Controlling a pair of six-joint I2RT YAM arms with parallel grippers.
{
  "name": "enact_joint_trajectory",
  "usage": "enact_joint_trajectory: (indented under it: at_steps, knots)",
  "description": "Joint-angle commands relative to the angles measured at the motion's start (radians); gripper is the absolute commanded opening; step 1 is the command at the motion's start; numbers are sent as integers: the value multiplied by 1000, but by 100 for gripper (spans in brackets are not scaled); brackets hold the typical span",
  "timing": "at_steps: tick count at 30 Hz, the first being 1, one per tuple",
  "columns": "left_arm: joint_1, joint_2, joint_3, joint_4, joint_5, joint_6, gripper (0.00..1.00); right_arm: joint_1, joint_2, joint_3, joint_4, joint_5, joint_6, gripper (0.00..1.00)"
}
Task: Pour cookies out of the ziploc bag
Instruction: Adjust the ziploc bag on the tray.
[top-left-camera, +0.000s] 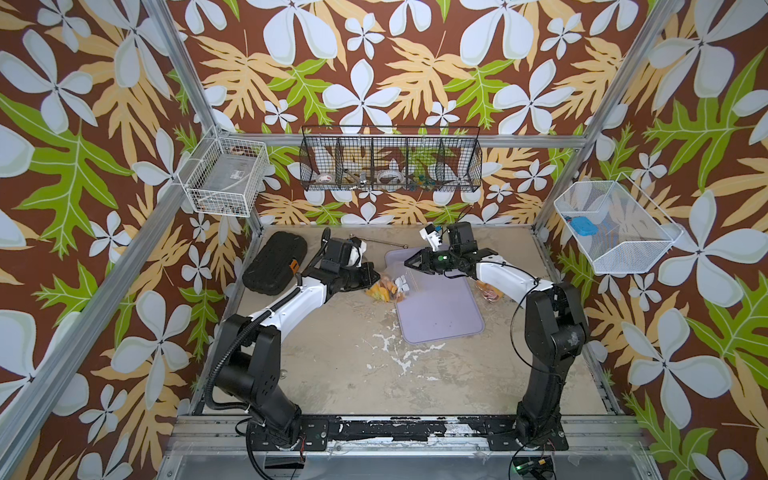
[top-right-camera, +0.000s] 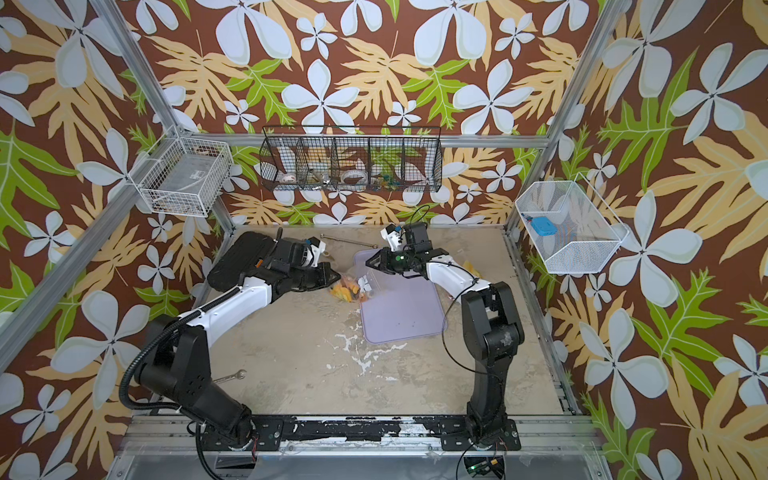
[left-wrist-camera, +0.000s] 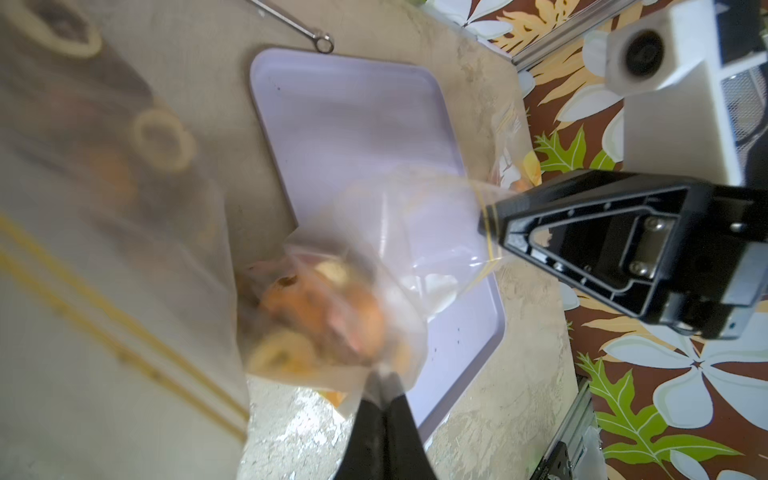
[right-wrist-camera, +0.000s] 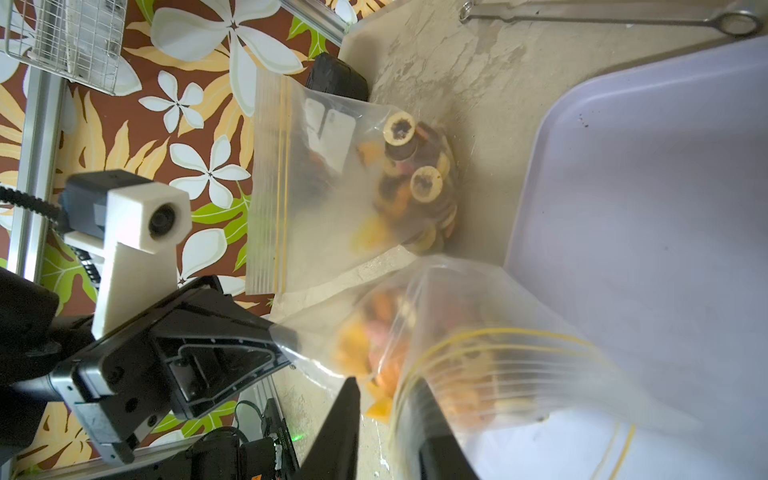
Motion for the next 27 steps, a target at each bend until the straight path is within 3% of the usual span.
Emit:
enact_joint_trajectory:
  at_steps: [1, 7, 14, 20, 22, 27]
  knots:
    - [5, 45, 68, 3, 35, 19, 0, -10, 37, 74, -25, -7, 13, 25]
    - [8, 129, 135, 27, 57, -1, 0, -26, 135, 143, -65, 8, -15, 25]
    - [6, 154, 143, 6, 75, 17, 0, -44, 103, 26, -22, 35, -30, 25]
    - [4, 132, 147, -32, 67, 52, 0, -93, -55, -155, -36, 243, -43, 29]
    - [2, 145, 183, -57, 68, 61, 0, -114, -124, -221, -21, 280, -40, 34]
    - [-15, 192, 281, -110, 51, 79, 0, -115, -229, -286, -18, 342, -59, 70]
